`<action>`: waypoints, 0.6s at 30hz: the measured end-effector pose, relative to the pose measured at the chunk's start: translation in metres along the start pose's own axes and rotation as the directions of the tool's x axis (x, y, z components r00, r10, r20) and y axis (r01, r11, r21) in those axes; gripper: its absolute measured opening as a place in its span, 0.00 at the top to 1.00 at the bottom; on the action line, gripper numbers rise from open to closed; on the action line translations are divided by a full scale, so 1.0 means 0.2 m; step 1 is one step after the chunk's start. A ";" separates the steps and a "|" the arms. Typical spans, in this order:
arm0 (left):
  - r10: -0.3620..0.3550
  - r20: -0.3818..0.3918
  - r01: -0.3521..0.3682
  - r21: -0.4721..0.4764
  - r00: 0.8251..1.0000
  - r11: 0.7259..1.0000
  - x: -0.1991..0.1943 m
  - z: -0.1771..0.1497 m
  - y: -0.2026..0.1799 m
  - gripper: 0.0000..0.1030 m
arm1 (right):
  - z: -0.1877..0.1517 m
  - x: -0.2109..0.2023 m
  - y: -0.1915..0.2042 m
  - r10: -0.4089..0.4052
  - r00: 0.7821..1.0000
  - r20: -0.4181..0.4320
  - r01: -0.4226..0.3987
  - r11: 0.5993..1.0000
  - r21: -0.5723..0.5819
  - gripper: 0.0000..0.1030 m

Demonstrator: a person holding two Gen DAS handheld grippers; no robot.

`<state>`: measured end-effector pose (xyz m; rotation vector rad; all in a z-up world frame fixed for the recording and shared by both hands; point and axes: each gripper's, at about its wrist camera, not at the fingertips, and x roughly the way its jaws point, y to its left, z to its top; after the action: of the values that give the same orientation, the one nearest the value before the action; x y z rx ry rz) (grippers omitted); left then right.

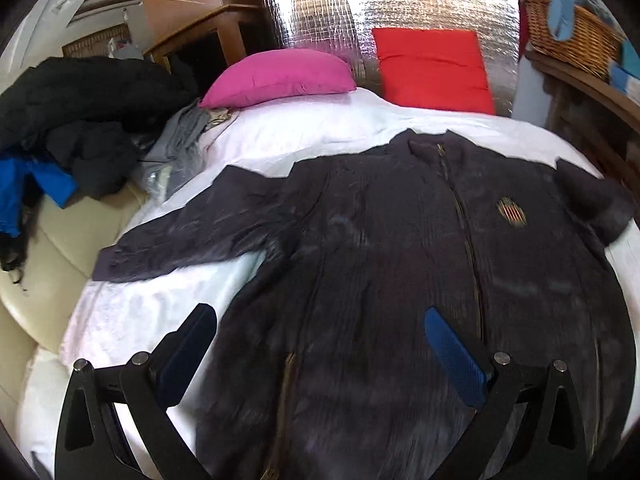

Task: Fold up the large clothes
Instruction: 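Grasp the jacket sleeve cuff with the right gripper and lift it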

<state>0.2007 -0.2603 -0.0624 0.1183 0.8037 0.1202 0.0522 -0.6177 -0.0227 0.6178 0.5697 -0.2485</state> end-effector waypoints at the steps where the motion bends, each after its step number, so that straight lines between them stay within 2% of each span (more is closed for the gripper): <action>1: 0.001 0.008 -0.001 -0.009 1.000 1.000 0.05 0.03 -0.02 0.00 | 0.04 0.07 -0.07 0.013 1.000 -0.002 -0.013 0.999 0.047 0.00; 5: 0.020 0.053 -0.018 -0.037 0.998 0.999 0.20 0.12 -0.07 0.00 | 0.30 0.44 -0.39 0.038 0.999 0.003 -0.038 0.975 0.219 0.00; 7: 0.040 0.084 -0.036 -0.048 0.996 0.998 0.24 0.14 -0.09 0.00 | 0.40 0.58 -0.48 0.038 0.999 0.008 -0.039 0.964 0.265 0.00; 11: 0.063 0.116 -0.057 -0.050 0.991 0.997 0.29 0.15 -0.08 0.00 | 0.58 0.90 -0.66 -0.002 1.000 -0.005 0.004 0.934 0.358 0.02; 13: 0.082 0.125 -0.076 -0.050 0.989 0.996 0.30 0.16 -0.07 0.00 | 0.67 1.02 -0.72 -0.048 0.999 -0.008 0.047 0.923 0.381 0.02; 16: 0.088 0.122 -0.081 -0.063 0.989 0.995 0.31 0.17 -0.06 0.00 | 0.75 1.19 -0.80 -0.107 0.993 -0.053 0.119 0.907 0.405 0.13; 18: 0.085 0.119 -0.077 -0.068 0.989 0.995 0.32 0.17 -0.06 0.00 | 0.78 1.28 -0.82 -0.127 0.988 -0.090 0.152 0.905 0.397 0.25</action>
<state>0.2695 -0.2644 -0.0859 0.0979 0.6724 0.2130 0.2671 -0.8559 -0.1423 0.9900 0.6291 -0.4917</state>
